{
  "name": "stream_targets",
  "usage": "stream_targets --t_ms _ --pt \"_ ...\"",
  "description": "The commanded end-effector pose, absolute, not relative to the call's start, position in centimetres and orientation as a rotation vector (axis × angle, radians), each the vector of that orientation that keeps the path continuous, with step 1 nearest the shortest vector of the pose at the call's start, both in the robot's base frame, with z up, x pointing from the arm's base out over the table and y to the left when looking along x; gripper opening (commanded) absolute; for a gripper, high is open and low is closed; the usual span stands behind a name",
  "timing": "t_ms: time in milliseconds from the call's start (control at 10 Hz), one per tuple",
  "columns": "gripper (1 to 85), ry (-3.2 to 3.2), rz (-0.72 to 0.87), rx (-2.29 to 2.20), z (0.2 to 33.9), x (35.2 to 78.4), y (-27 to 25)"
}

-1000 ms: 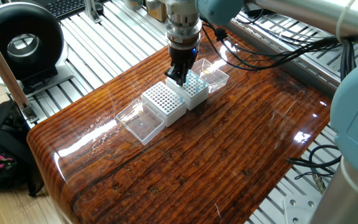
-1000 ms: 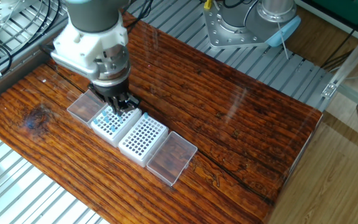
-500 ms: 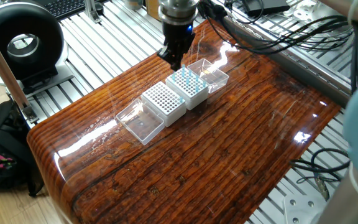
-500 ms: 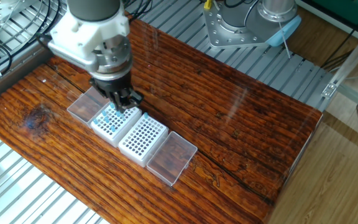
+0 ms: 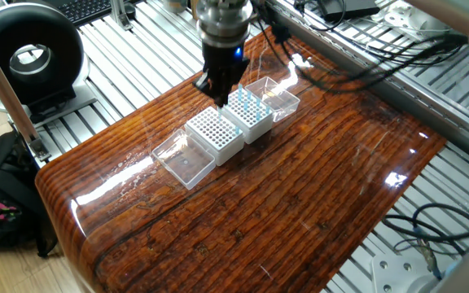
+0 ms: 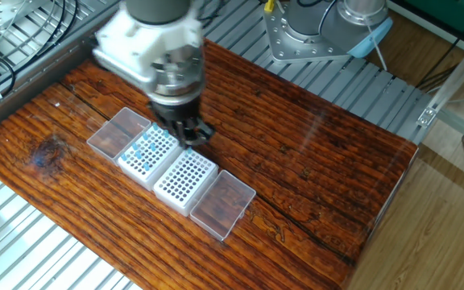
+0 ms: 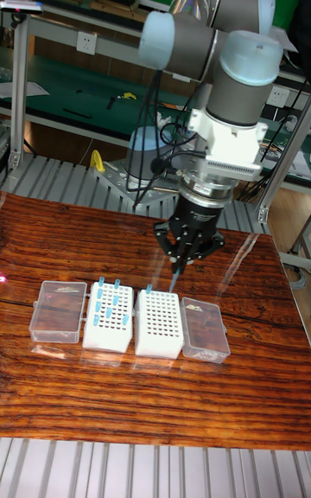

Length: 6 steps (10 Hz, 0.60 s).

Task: Transfer all medium pipette tips from one holder to another

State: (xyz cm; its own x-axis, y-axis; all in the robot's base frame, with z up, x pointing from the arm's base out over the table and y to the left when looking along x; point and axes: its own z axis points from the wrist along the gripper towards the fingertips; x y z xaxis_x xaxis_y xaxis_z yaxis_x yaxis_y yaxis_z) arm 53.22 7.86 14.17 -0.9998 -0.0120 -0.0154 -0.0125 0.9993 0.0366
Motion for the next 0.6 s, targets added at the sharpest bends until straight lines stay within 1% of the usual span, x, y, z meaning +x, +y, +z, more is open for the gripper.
stream_targets --t_ms 0,500 --pt "9.7 3.128 0.112 0.062 13.4 51.5 10.3" --pt "8.0 3.118 0.009 0.051 12.2 51.5 8.9"
